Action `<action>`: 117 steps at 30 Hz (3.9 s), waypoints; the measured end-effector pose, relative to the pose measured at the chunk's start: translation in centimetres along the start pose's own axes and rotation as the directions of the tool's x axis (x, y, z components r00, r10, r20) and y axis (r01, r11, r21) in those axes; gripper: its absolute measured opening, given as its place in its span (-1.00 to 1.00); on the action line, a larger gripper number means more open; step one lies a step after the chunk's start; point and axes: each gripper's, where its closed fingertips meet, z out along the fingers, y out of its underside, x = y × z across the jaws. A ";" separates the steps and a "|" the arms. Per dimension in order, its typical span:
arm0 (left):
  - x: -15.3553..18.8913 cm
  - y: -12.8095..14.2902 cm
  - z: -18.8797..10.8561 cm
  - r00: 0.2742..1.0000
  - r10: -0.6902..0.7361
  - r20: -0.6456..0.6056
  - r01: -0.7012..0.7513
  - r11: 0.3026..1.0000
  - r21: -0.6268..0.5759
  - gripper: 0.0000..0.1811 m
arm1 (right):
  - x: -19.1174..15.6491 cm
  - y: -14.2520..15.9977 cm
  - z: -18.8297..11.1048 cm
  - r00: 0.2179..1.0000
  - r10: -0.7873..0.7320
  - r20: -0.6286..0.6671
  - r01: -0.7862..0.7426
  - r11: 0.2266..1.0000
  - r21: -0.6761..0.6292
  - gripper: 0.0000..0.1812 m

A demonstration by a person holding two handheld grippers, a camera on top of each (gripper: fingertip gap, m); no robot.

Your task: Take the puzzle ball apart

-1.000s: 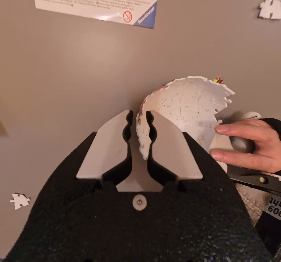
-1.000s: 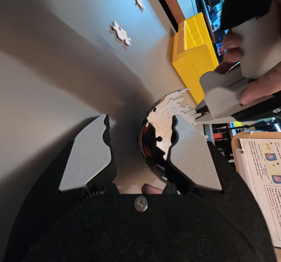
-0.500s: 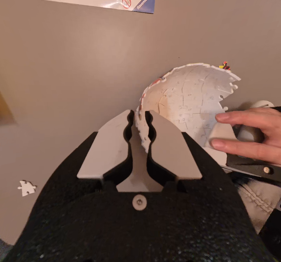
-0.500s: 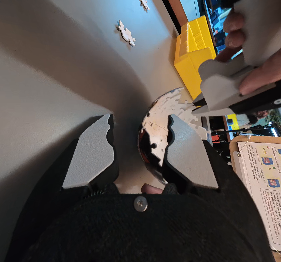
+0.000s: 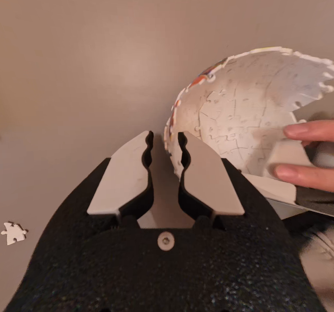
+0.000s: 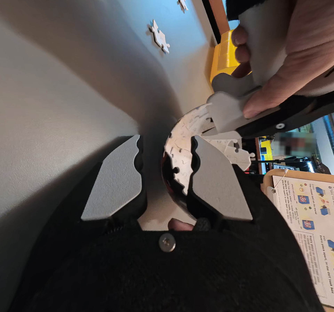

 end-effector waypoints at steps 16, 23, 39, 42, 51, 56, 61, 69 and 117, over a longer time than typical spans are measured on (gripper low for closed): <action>-1.1 2.6 2.6 0.996 -0.049 -0.079 0.045 0.997 -0.057 -0.68 | 4.7 7.2 -4.2 0.778 0.586 0.226 -0.600 0.800 -0.007 0.27; -1.1 2.7 2.7 0.995 -0.039 -0.097 0.040 0.999 0.005 -0.66 | 5.2 5.5 2.0 0.773 0.509 0.377 -0.562 0.827 0.035 0.29; -2.9 2.3 2.7 0.997 0.065 0.032 -0.072 0.962 0.265 -0.26 | 5.0 2.3 3.0 0.925 0.124 0.360 -0.183 0.974 0.135 0.25; -3.2 2.5 2.6 0.997 0.066 0.027 -0.072 0.948 0.310 -0.18 | 4.9 2.1 3.1 0.925 0.124 0.359 -0.182 0.974 0.135 0.25; -3.6 3.4 0.3 0.990 0.046 -0.132 0.011 0.914 0.405 -0.26 | 4.4 1.5 3.4 0.943 0.033 0.333 -0.076 0.990 0.118 0.25; -5.1 6.5 0.8 0.997 0.072 0.017 -0.074 0.946 0.314 -0.26 | 4.4 0.6 3.6 0.950 -0.008 0.311 -0.030 0.993 0.115 0.25; -4.8 7.0 1.1 0.995 0.093 0.047 -0.104 0.941 0.323 -0.25 | 4.6 -0.7 3.6 0.953 -0.030 0.302 -0.013 0.990 0.140 0.23; -3.9 7.2 1.2 0.996 0.090 -0.012 -0.081 0.940 0.332 -0.39 | 3.9 -2.6 4.7 0.856 0.234 0.461 -0.361 0.908 0.211 0.56; -3.7 9.0 0.7 0.988 0.141 -0.058 -0.118 0.949 0.293 -0.41 | 3.3 -3.7 4.4 0.908 0.052 0.415 -0.192 0.934 0.303 0.37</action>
